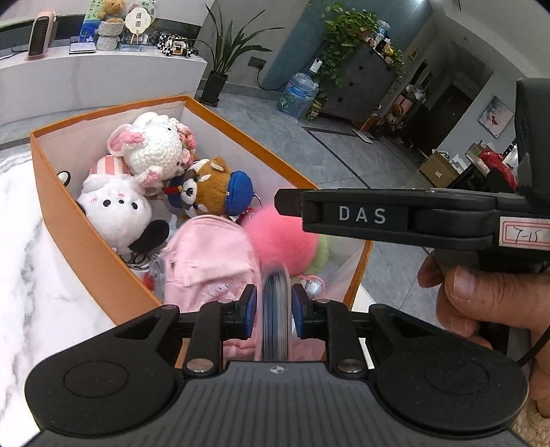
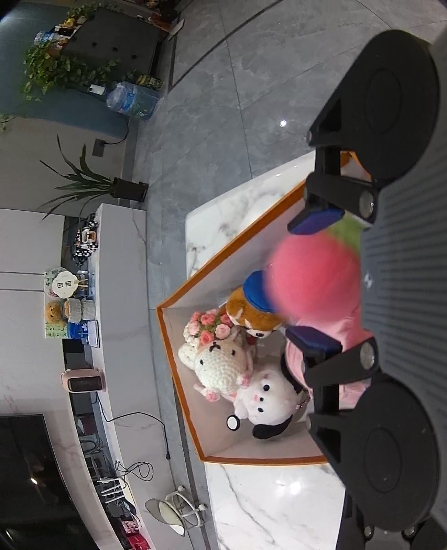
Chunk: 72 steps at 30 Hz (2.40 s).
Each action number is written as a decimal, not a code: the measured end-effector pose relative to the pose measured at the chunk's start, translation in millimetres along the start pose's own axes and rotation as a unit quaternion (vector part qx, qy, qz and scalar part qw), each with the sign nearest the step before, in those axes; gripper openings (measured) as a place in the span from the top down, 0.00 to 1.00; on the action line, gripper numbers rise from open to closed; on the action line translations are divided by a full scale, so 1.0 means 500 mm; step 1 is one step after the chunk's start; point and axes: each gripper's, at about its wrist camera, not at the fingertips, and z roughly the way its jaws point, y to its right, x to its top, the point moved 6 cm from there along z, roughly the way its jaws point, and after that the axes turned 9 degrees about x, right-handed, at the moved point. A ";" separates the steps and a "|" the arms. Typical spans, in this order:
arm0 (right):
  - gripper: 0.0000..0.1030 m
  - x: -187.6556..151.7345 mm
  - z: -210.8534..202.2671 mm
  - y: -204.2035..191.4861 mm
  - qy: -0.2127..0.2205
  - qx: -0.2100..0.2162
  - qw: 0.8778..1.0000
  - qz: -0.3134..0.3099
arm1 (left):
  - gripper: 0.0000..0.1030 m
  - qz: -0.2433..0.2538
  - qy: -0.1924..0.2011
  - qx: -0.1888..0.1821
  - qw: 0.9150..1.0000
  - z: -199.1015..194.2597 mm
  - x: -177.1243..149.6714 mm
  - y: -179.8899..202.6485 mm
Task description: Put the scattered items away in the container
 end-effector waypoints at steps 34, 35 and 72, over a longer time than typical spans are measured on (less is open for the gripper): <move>0.33 0.022 -0.017 -0.050 0.021 0.011 0.999 -0.021 | 0.43 -0.012 0.029 0.026 0.999 -0.074 0.037 -0.069; 0.33 0.022 -0.018 -0.050 0.021 0.010 0.999 -0.022 | 0.43 -0.011 0.030 0.026 0.999 -0.078 0.037 -0.070; 0.01 -0.012 -0.209 -0.074 0.186 -0.001 0.981 0.061 | 0.00 0.031 0.125 0.120 0.984 -0.251 0.037 -0.105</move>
